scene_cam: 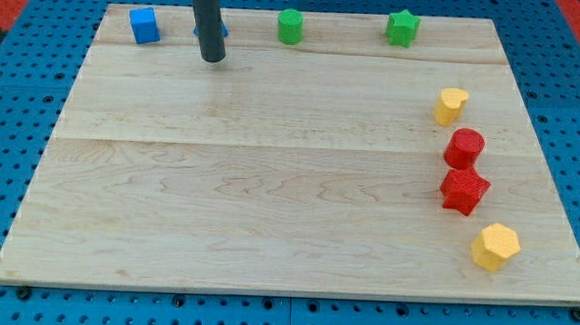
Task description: Move your arm to the right of the green star
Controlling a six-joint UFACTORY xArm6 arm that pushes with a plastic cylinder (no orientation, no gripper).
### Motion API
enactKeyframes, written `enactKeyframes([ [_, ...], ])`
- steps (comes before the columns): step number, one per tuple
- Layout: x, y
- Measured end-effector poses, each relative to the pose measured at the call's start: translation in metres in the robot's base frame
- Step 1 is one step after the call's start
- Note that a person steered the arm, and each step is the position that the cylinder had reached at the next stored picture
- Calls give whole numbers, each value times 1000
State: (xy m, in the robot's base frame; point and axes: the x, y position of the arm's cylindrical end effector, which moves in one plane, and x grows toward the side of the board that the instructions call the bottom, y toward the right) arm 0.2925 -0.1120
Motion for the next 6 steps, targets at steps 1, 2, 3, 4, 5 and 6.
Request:
enactKeyframes([
  [1, 0, 0],
  [2, 0, 0],
  [3, 26, 37],
  [4, 66, 115],
  [5, 29, 212],
  [6, -3, 280],
])
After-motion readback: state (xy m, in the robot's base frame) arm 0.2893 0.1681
